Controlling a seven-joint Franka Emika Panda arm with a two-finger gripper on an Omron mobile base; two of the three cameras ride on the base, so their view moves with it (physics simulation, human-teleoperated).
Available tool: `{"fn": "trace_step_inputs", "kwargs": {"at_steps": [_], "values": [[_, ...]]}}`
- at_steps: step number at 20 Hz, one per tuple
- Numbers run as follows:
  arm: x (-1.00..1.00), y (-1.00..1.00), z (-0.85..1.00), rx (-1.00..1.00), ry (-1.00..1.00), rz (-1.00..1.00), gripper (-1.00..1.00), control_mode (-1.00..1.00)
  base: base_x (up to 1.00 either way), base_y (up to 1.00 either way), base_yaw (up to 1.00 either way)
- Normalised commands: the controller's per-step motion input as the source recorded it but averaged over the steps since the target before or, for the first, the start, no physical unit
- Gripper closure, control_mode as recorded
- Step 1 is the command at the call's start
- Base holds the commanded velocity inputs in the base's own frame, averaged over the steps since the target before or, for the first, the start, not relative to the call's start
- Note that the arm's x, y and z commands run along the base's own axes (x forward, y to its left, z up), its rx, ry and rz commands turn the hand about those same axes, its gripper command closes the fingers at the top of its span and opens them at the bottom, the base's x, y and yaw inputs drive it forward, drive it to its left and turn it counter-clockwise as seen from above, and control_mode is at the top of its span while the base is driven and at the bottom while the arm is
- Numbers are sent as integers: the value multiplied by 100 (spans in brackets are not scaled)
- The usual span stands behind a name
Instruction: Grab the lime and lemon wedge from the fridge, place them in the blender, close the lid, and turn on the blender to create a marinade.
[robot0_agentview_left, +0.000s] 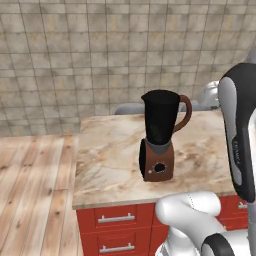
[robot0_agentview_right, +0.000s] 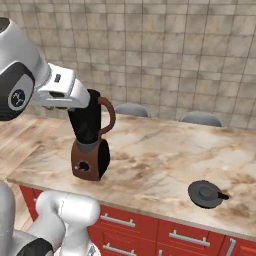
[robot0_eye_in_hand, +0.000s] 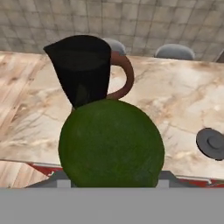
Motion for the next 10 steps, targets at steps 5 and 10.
{"fn": "trace_step_inputs", "kwargs": {"at_steps": [5,10], "values": [[45,13,-5,0,17,7,100,-100,0,0,0],[58,24,-17,0,3,4,100,-100,0,0,0]]}}
